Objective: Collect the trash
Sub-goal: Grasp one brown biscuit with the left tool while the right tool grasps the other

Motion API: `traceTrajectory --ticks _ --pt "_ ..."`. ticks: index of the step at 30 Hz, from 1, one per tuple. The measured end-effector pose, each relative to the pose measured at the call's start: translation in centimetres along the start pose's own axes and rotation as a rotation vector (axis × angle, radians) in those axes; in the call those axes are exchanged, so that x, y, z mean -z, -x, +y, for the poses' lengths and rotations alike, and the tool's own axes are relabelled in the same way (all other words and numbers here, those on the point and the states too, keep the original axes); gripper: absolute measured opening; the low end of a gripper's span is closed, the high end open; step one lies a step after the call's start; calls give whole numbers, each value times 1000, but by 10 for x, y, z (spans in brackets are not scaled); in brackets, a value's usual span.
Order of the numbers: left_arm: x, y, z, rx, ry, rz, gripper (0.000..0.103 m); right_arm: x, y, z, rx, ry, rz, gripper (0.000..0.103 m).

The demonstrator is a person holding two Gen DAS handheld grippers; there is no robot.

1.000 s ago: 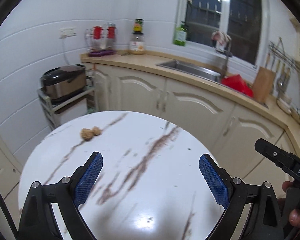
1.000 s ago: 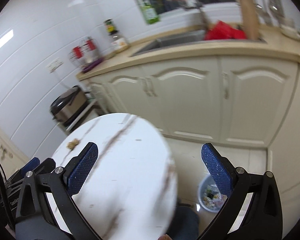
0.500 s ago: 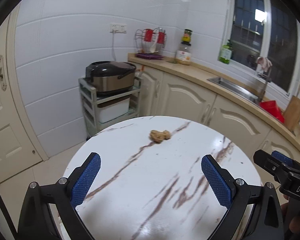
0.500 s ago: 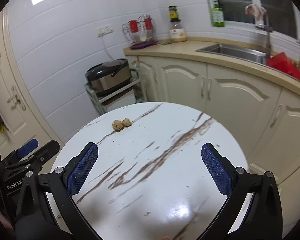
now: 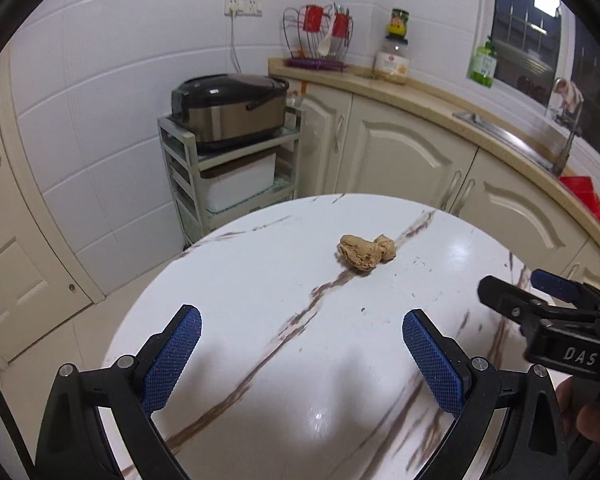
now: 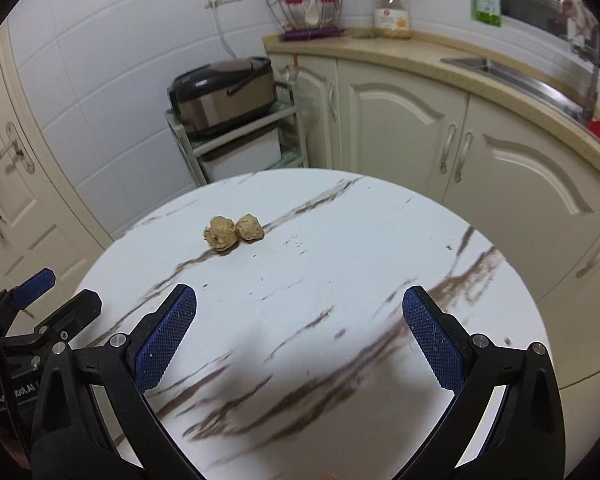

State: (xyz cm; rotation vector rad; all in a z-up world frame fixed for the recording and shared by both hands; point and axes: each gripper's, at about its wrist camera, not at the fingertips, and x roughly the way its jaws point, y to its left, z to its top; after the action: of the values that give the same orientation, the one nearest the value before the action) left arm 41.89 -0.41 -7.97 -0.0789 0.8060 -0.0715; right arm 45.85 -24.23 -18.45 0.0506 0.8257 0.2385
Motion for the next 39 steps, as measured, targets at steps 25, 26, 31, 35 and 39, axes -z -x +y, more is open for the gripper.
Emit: traceTrajectory --ticks 25,26,31,35,39 --pt "-77 -200 -15 94 -19 105 84 -30 -101 -44 -16 -54 108 97" --pt "-78 -202 -14 108 -15 106 80 -30 -102 -43 -16 -52 111 97" --pt "-74 -198 -1 143 -21 96 63 -34 -110 -33 -20 -24 118 97" --pt "-74 -201 9 172 -22 95 55 -36 -117 -24 -33 -9 124 96" --pt "-74 -208 7 167 -48 94 57 -39 -120 -25 -19 -13 121 94"
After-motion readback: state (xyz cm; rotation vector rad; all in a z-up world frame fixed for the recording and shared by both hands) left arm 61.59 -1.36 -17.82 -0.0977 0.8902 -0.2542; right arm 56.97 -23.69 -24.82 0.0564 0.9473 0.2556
